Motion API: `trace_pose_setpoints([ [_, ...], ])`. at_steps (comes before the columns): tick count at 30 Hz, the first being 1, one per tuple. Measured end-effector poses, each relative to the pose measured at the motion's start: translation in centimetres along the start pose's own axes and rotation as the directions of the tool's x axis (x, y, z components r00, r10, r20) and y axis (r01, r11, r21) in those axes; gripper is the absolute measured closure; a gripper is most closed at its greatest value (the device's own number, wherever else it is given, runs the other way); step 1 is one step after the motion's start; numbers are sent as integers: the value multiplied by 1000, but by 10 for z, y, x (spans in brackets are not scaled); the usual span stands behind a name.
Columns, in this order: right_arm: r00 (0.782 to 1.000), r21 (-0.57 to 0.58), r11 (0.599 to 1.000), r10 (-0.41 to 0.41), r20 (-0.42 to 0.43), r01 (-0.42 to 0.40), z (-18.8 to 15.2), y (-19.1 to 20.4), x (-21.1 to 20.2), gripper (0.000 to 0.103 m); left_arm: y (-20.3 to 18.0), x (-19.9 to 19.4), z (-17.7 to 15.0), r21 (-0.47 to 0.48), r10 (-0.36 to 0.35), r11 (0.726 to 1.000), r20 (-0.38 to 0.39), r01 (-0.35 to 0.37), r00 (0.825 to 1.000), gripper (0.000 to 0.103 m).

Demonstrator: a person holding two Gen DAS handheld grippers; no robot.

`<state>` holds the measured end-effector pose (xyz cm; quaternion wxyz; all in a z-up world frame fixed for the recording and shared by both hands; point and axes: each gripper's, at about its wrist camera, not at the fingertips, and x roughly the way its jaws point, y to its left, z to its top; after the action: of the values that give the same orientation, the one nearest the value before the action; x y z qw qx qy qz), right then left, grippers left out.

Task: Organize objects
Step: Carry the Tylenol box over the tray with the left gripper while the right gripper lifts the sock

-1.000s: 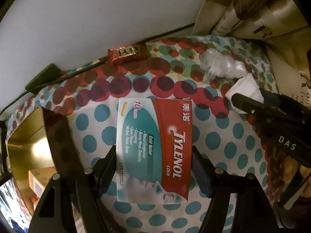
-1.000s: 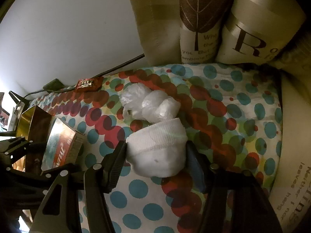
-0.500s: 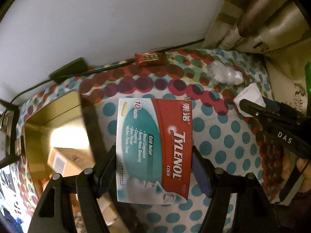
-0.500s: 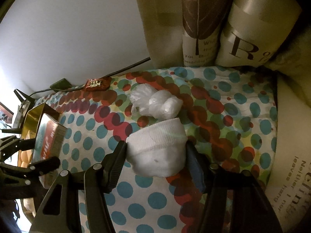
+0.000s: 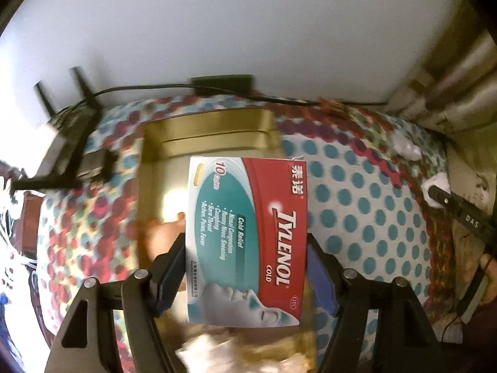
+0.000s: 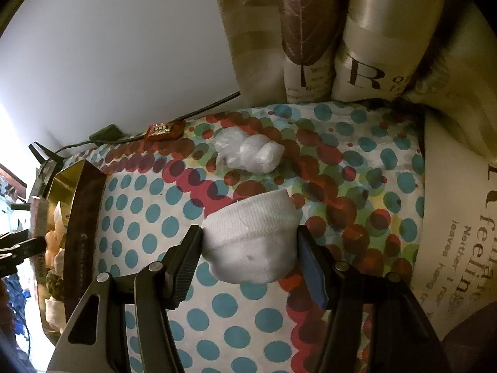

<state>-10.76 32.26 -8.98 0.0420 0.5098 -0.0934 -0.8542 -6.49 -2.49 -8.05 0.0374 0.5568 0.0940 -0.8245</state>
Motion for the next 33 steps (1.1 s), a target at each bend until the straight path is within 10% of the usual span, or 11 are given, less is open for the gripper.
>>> trace_pose_setpoints([
  [33,1000,-71,997,22,14,-21,-21,60,-22,45,45,54,33,-119,-22,993,-6,21,1000,30],
])
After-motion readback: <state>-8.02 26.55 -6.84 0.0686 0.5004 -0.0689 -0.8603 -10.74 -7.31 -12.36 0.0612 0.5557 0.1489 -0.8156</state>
